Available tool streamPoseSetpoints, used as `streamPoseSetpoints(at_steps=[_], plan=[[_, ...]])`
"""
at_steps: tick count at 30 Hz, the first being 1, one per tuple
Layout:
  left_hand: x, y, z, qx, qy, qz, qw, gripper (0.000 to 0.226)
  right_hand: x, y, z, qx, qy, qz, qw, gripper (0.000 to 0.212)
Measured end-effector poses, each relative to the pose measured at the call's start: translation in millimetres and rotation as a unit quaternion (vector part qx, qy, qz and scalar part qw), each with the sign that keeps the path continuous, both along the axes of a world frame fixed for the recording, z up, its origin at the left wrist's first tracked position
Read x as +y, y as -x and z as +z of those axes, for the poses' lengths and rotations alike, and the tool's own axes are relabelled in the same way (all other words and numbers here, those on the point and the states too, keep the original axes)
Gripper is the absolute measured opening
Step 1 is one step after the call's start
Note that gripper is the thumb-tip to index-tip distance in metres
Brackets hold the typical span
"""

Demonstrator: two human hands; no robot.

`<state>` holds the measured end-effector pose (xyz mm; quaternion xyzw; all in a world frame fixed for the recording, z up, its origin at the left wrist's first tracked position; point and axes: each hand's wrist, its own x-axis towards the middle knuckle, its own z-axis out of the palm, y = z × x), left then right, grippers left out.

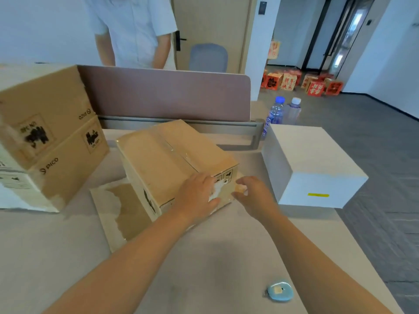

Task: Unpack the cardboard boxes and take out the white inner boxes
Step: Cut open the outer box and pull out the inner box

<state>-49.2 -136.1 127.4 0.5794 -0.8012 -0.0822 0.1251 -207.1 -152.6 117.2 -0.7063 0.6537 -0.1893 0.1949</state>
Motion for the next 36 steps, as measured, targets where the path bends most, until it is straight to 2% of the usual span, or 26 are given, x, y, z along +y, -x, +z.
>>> streamPoseSetpoints(at_steps=[5,8,11,16,20,23,27,33,36], plan=[[-32,-31,5,-0.036,-0.005,0.052,0.998,0.061,-34,-31,17,0.055,0.033,0.049,0.997,0.045],[-39,-44,1,-0.071,-0.049,0.089,0.992,0.081,-49,-46,19,0.092,0.03,0.082,0.992,0.053],[-41,-55,-4,-0.07,-0.096,0.122,0.985,0.089,-56,-53,19,0.116,0.008,0.11,0.987,0.06],[-41,-75,-9,-0.065,-0.099,0.114,0.986,0.085,-63,-61,17,0.128,-0.035,0.149,0.98,0.068],[-28,-91,-16,-0.062,-0.045,0.168,0.983,0.068,-65,-79,12,0.119,-0.042,0.182,0.975,0.071],[-20,-101,-18,-0.06,-0.022,0.218,0.974,0.061,-63,-94,12,0.133,-0.011,0.195,0.972,0.067],[-15,-107,-19,-0.027,0.0,0.233,0.972,0.049,-59,-102,16,0.14,0.04,0.2,0.969,0.054],[-13,-106,-22,0.013,0.052,0.234,0.971,0.037,-62,-100,14,0.161,0.101,0.222,0.956,0.038],[-8,-104,-21,0.062,0.127,0.203,0.969,0.02,-61,-100,13,0.171,0.123,0.235,0.949,0.038]])
